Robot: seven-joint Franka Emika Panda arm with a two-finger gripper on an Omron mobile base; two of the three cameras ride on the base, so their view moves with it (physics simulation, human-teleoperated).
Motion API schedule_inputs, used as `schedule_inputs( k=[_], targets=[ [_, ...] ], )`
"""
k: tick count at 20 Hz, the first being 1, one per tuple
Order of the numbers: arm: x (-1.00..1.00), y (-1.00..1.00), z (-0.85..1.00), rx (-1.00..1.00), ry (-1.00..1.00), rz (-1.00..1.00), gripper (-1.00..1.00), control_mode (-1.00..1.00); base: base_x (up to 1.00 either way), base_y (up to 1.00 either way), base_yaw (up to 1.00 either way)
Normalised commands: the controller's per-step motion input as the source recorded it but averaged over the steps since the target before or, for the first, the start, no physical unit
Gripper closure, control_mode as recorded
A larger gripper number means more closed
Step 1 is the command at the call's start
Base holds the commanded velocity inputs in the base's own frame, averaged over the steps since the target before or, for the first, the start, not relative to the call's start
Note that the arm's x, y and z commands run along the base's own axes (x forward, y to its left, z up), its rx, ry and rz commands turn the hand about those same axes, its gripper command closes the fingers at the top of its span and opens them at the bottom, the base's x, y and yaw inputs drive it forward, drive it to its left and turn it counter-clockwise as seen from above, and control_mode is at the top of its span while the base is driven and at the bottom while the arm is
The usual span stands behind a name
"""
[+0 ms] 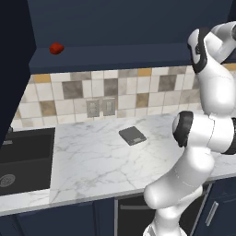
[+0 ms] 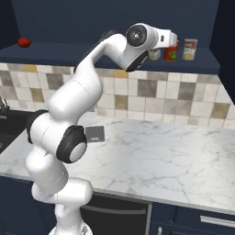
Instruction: Pick the cans from the counter and place them in their designated side in the cabinet.
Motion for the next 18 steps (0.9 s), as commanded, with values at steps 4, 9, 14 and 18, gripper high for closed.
schedule_inputs(
  k=[4, 9, 14, 18],
  targets=[
    [0.28, -0.08, -0.07, 0.00, 0.01, 0.01, 1.00, -1.00, 0.00, 0.00, 0.00],
    [0.24, -0.07, -0.12, 0.00, 0.02, 0.01, 1.00, -1.00, 0.00, 0.00, 0.00],
    [0.14, -0.04, -0.28, -0.02, 0.06, 0.01, 1.00, -1.00, 0.00, 0.00, 0.00],
    [0.08, 0.00, -0.33, -0.05, 0.06, 0.00, -1.00, -1.00, 0.00, 0.00, 0.00]
  ],
)
